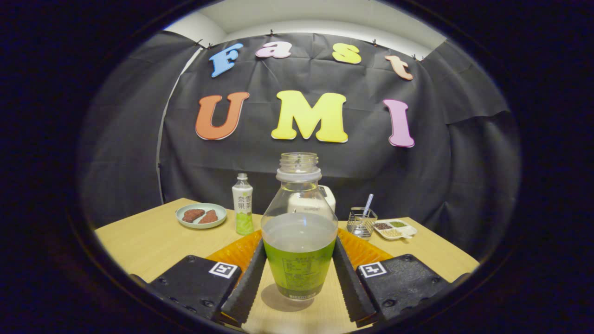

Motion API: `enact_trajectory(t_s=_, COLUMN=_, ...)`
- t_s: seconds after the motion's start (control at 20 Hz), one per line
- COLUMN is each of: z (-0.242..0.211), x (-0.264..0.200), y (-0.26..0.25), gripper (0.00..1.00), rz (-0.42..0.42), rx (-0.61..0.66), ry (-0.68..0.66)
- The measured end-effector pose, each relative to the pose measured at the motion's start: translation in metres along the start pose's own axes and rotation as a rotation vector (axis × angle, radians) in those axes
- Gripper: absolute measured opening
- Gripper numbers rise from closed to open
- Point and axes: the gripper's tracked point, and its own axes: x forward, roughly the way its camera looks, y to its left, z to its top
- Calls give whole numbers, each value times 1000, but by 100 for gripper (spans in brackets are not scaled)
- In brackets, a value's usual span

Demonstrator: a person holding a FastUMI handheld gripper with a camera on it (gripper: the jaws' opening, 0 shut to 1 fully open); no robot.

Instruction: Take the bottle from table, then pour the juice into the cup, finally place the bottle on the coaster

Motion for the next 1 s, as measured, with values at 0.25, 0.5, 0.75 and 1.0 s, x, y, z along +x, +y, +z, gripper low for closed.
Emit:
enact_trajectory(t_s=0.25, z=-21, x=11, y=9, gripper=81, rz=33, rx=-8, ry=47)
enact_trajectory(t_s=0.5, z=-30, x=17, y=13, gripper=81, rz=67, rx=25, ry=44)
enact_trajectory(t_s=0.75, z=-50, x=17, y=11, gripper=81, rz=51, rx=6, ry=102)
enact_trajectory(t_s=1.0, z=-54, x=20, y=9, gripper=81, rz=64, rx=11, ry=119)
